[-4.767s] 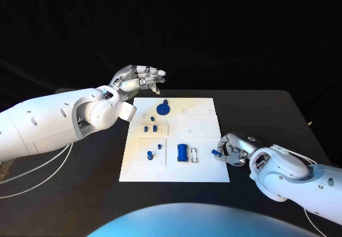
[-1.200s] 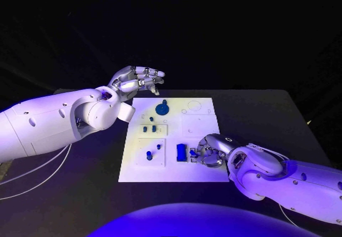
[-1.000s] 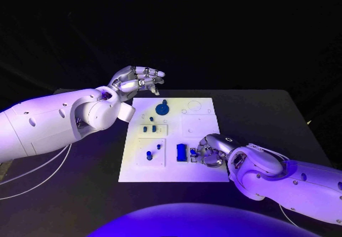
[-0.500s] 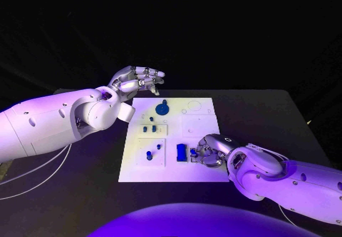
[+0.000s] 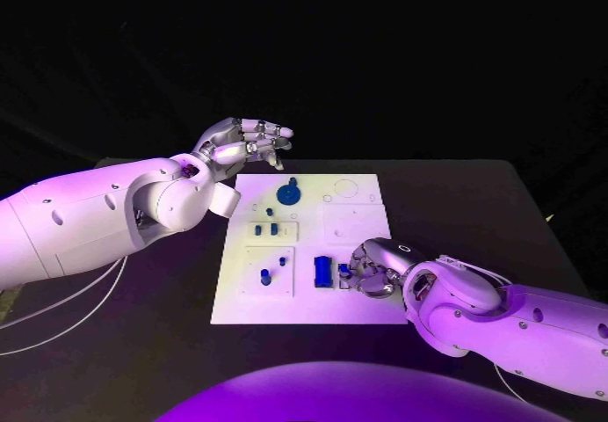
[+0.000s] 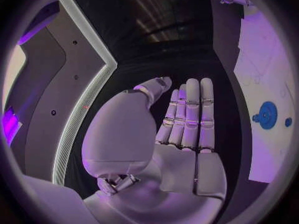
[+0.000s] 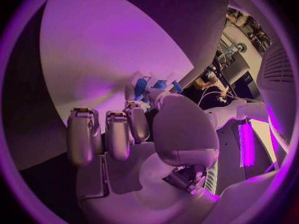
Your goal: Assemble the parts on the task board
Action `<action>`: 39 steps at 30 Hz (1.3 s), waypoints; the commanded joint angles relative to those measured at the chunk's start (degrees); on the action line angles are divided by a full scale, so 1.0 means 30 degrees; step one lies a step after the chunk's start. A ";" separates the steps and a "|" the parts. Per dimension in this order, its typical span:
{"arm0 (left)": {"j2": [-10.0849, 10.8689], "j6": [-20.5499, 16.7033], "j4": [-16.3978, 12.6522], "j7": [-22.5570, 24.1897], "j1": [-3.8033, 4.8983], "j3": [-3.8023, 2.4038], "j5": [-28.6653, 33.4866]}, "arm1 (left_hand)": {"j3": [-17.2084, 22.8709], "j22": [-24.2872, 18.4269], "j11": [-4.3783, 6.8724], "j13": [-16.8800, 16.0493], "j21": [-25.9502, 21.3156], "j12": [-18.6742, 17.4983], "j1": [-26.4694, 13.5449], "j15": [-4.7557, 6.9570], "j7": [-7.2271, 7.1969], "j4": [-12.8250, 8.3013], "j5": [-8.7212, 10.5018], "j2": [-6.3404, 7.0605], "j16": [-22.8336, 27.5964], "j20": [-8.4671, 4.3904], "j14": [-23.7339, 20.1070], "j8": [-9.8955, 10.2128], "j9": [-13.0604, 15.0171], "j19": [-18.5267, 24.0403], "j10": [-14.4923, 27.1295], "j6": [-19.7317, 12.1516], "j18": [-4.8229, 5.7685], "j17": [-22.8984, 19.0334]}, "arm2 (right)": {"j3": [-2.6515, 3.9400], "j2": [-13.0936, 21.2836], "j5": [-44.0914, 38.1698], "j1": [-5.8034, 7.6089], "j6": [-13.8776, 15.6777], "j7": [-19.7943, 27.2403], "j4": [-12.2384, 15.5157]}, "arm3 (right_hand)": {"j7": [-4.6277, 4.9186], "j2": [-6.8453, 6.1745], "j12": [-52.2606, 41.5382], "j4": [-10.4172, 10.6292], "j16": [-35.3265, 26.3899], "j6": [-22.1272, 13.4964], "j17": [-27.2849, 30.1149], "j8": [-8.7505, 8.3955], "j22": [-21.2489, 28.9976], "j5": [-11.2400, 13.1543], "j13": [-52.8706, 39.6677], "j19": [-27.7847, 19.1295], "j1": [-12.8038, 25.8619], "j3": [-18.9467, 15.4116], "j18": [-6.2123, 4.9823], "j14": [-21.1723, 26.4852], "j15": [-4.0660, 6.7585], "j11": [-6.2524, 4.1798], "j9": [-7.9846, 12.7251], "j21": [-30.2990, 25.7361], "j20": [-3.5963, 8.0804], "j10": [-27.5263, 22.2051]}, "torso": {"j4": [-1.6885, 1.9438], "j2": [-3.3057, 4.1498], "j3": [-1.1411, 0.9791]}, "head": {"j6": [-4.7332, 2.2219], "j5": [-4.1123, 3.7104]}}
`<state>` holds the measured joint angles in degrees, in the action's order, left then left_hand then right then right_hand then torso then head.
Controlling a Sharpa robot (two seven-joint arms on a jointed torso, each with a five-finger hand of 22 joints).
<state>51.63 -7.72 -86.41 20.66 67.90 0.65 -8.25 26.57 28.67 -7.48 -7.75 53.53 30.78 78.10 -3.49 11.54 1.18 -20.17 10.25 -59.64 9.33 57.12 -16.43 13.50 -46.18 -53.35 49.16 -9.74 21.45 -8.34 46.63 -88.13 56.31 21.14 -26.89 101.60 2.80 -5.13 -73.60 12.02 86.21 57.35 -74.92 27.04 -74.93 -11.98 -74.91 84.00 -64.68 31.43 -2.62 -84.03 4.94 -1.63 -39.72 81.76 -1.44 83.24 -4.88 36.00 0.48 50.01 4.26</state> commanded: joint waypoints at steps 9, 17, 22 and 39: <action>-0.0026 0.0354 -0.0021 0.0027 0.0010 -0.0009 -0.0043 | 0.0049 -0.0016 -0.0031 -0.0013 -0.0124 0.0104 0.0048 -0.0029 -0.0010 0.0078 -0.0067 -0.0197 -0.0095 -0.0011 -0.0119 0.0120 0.0016 -0.0129 0.0144 -0.0178 -0.0251 -0.0032 | -0.0006 -0.0069 -0.0043 -0.0021 -0.0147 0.0214 0.0039 | -0.0052 -0.0891 -0.0079 0.1208 0.0139 0.0404 -0.2344 0.0146 -0.4312 0.1681 -0.1348 0.1158 0.2849 -0.0566 0.0337 -0.1473 0.0007 0.0060 0.0038 0.0150 0.0033 0.0154 | -0.0016 -0.0008 -0.0003 | -0.0003 0.0068; -0.0020 0.0371 -0.0026 0.0009 0.0010 -0.0009 -0.0043 | 0.0049 -0.0016 -0.0031 -0.0013 -0.0124 0.0104 0.0048 -0.0029 -0.0010 0.0078 -0.0067 -0.0197 -0.0095 -0.0011 -0.0119 0.0120 0.0016 -0.0129 0.0144 -0.0178 -0.0251 -0.0032 | -0.0006 -0.0066 -0.0066 -0.0021 0.0070 0.0392 0.0029 | -0.0121 -0.1350 -0.0048 0.1542 0.0152 0.0462 -0.2386 0.0178 -0.4322 0.1064 -0.1394 0.1165 0.4209 -0.2121 0.0344 -0.1477 0.0061 0.0002 0.0027 0.0198 0.0079 0.0168 | -0.0026 0.0003 -0.0008 | -0.0003 0.0102; -0.0019 0.0375 -0.0026 0.0002 0.0010 -0.0009 -0.0043 | 0.0049 -0.0016 -0.0031 -0.0013 -0.0124 0.0104 0.0048 -0.0029 -0.0010 0.0078 -0.0067 -0.0197 -0.0095 -0.0011 -0.0119 0.0120 0.0016 -0.0129 0.0144 -0.0178 -0.0251 -0.0032 | -0.0005 -0.0038 -0.0154 -0.0018 0.0105 0.0396 -0.0017 | -0.0121 -0.1350 -0.0048 0.1542 0.0152 0.0462 -0.2386 0.0178 -0.4322 0.1064 -0.1394 0.1165 0.4209 -0.2121 0.0344 -0.1477 0.0061 0.0002 0.0027 0.0198 0.0079 0.0168 | -0.0010 -0.0004 -0.0001 | -0.0003 0.0085; 0.0057 0.0361 -0.0045 -0.0023 0.0010 -0.0005 -0.0043 | 0.0059 -0.0022 -0.0037 -0.0008 -0.0134 0.0104 0.0060 -0.0031 -0.0004 0.0083 -0.0077 -0.0193 -0.0092 -0.0013 -0.0130 0.0138 0.0020 -0.0132 0.0174 -0.0206 -0.0250 -0.0038 | 0.0028 0.1062 -0.0358 -0.0012 0.0755 0.0843 0.0922 | -0.0125 -0.1294 0.0037 0.1272 0.0134 0.0391 -0.2352 0.0170 -0.4306 0.0937 -0.1365 0.1142 0.3617 -0.2363 0.0333 -0.1469 0.0068 -0.0004 0.0015 0.0143 0.0089 0.0136 | -0.0033 0.0004 -0.0018 | -0.0003 0.0176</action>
<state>51.78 -7.57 -86.41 20.32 67.91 0.65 -8.25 26.57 28.68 -7.68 -7.75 53.31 30.78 78.10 -3.48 11.55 1.18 -20.16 10.25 -59.64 9.33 57.12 -16.15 13.48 -46.18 -53.15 48.76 -9.74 21.38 -8.29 49.37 -88.50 56.32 22.26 -25.68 103.68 2.25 -8.90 -73.59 15.97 86.43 58.55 -74.91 27.64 -74.94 -8.87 -74.94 83.99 -52.74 24.58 -2.62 -84.03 4.93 -1.53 -39.59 81.97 -1.45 83.53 -4.98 35.97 0.43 50.01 4.74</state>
